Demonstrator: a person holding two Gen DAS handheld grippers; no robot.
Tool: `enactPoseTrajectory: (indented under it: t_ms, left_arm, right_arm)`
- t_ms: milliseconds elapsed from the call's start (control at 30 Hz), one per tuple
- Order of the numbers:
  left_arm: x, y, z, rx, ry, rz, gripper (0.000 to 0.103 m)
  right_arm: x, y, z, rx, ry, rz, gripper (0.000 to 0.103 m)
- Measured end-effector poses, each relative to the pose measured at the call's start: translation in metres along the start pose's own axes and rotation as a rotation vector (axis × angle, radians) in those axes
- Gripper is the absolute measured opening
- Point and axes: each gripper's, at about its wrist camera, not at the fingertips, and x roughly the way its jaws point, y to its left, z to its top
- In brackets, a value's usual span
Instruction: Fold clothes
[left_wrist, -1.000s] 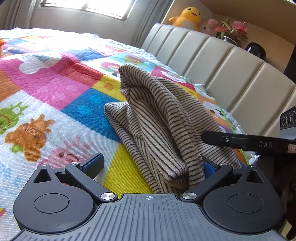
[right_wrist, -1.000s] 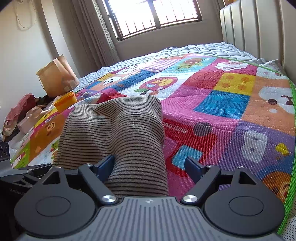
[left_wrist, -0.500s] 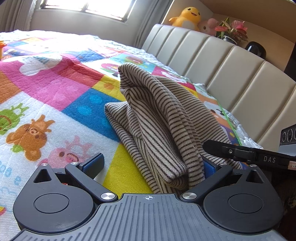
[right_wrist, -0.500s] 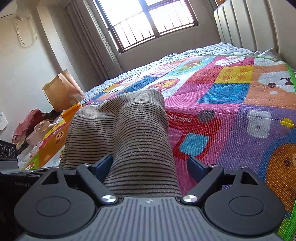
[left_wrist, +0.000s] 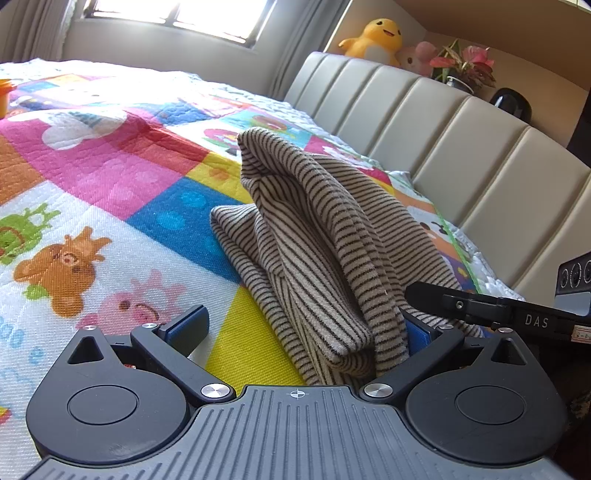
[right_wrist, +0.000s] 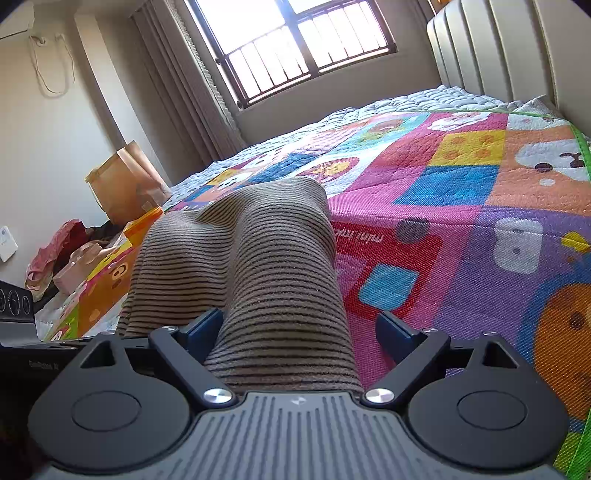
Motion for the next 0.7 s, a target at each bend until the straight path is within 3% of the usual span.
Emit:
enactPoseTrajectory:
  t_ms: [400,533,600,700]
  left_arm:
    - [-0.001,0.001,0.009,-0.035,0.028,-0.014,0.103]
    - [-0.003,0.017,0.023,-0.234,0.028,-0.104,0.103]
    - [0.002,0.022,0.031,-0.295,0.034,-0.107,0.103]
    - [0.016,0.017,0.042,-0.255,0.068,-0.061,0.102]
  right_arm:
    - [-0.001,-0.003,0.000,0.016,-0.009,0.016,0.090]
    - [-0.002,-0.005,-0.001,0.025,-0.014,0.025,0.090]
    - [-0.003,-0.006,-0.001,0.029,-0.017,0.029,0.090]
    - [-0.004,-0.007,-0.001,0.036,-0.020,0.035,0.090]
